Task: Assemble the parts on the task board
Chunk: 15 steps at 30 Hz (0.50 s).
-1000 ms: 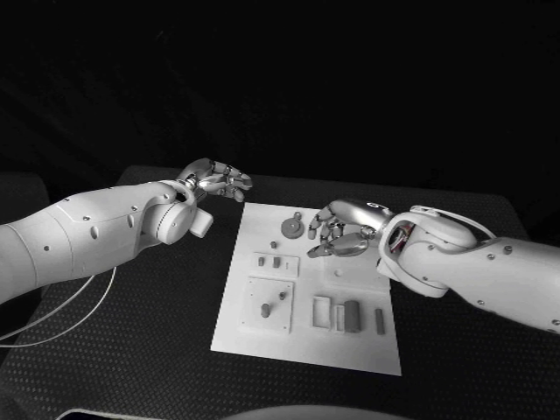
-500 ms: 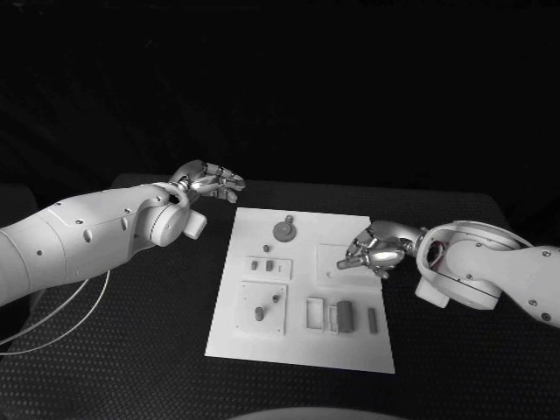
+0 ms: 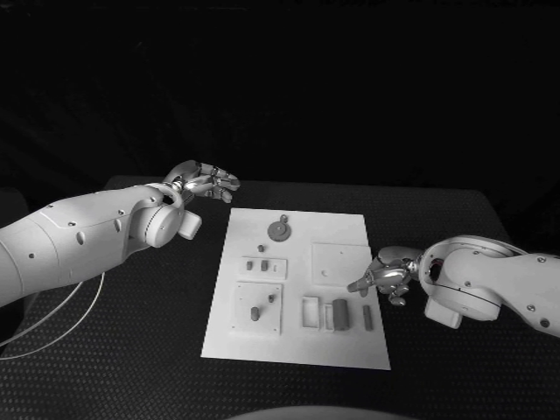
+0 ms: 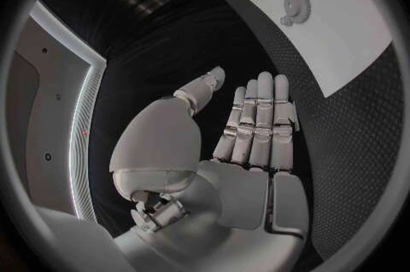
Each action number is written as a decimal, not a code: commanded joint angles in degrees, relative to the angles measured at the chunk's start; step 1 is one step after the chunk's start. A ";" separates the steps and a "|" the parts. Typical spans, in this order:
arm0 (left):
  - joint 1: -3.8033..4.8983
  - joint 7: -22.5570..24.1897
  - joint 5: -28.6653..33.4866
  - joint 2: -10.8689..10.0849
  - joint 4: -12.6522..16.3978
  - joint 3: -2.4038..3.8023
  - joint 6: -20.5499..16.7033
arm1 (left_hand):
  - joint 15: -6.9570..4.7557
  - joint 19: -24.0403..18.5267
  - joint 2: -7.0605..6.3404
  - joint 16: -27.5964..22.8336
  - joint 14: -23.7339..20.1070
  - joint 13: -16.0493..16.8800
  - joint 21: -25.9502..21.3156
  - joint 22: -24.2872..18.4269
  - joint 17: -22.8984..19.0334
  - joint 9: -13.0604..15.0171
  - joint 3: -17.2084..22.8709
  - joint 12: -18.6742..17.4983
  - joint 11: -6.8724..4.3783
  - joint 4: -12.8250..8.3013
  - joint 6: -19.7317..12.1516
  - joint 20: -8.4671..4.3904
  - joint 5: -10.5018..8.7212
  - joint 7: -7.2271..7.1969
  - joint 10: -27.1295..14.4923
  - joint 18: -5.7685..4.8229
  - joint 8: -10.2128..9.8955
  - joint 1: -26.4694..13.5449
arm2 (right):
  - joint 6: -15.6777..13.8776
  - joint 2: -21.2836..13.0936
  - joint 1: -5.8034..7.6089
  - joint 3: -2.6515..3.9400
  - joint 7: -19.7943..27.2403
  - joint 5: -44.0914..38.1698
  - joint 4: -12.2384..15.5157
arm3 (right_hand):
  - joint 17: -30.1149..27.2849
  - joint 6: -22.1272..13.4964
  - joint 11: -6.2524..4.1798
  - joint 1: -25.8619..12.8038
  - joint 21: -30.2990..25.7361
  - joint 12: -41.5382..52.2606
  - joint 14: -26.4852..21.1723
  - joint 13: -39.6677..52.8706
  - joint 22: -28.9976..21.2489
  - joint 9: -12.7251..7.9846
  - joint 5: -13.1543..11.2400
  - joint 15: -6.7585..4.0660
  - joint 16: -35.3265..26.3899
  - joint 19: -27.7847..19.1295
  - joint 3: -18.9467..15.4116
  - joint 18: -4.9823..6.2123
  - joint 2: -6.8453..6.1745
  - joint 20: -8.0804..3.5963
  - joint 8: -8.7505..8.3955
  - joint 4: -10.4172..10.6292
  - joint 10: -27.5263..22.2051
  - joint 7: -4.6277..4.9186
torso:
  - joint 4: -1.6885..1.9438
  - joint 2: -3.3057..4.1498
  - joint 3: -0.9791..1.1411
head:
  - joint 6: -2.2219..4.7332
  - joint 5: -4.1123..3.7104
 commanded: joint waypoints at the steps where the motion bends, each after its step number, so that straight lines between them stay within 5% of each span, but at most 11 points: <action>1: 0.00 1.15 0.34 -0.02 0.46 0.03 0.90 | 0.06 0.47 -0.08 -0.32 0.47 -0.07 -0.42 0.09 0.11 -0.08 -0.01 -0.16 -0.11 0.34 -0.44 -0.02 -0.32 -0.08 -0.23 0.99 0.36 -0.85 | 0.38 0.51 -0.42 -0.06 -2.83 1.68 -0.37 | 0.14 -0.53 0.02 -0.82 0.20 0.25 0.21 3.01 1.29 0.02 -0.05 0.36 0.32 0.02 -0.27 1.25 -0.35 -0.60 -0.28 0.13 0.22 0.18 | 0.15 0.03 -0.13 | 0.06 -0.30; 6: 0.00 1.95 0.34 -0.21 0.87 0.03 2.08 | 0.07 0.40 -0.63 -0.55 0.40 -0.11 -0.63 0.14 0.36 -0.14 -0.74 -0.24 -0.07 1.14 -0.60 0.04 -0.16 -0.03 -0.32 0.98 0.33 -2.03 | 0.32 1.81 -1.84 -0.14 -3.06 1.22 -1.20 | 0.15 -0.64 0.08 -1.17 0.32 0.54 0.18 3.18 1.28 -0.06 -0.05 0.42 0.42 -0.01 -0.12 1.25 -0.50 -0.70 -0.56 0.24 0.37 0.24 | 0.14 0.13 -0.17 | 0.08 -0.30; 7: 0.00 2.04 0.34 -0.20 0.93 0.03 1.96 | 0.03 0.25 -1.03 -0.67 0.28 -0.13 -0.80 0.20 0.54 -0.15 -2.42 -0.28 -0.06 1.17 -0.79 0.15 2.27 0.02 -0.36 0.99 0.31 -3.53 | 0.31 2.00 -2.24 -0.14 -3.00 1.17 -1.30 | 0.14 -0.71 0.10 -1.21 0.35 0.50 0.17 3.15 1.28 -0.10 -0.05 0.44 0.43 -0.02 -0.08 1.25 -0.53 -0.72 -0.65 0.23 0.33 0.26 | 0.16 0.15 -0.19 | 0.11 -0.25; 15: 0.00 2.40 1.47 -0.36 1.10 0.03 3.19 | 0.87 -1.28 -1.21 -2.38 -1.56 -0.40 -2.41 -0.28 0.77 -0.61 -6.21 -0.80 0.18 2.47 -2.37 0.65 1.55 0.57 -1.08 0.95 -0.36 -8.89 | 0.78 3.41 -4.34 -0.13 -2.93 0.24 -2.19 | -0.35 -0.97 0.29 -1.91 0.51 0.21 -0.12 2.95 1.25 -0.42 -0.05 0.63 0.39 -0.22 0.18 1.25 -1.10 -0.80 -1.30 0.36 -0.02 0.46 | 0.19 0.13 -0.11 | -0.31 0.04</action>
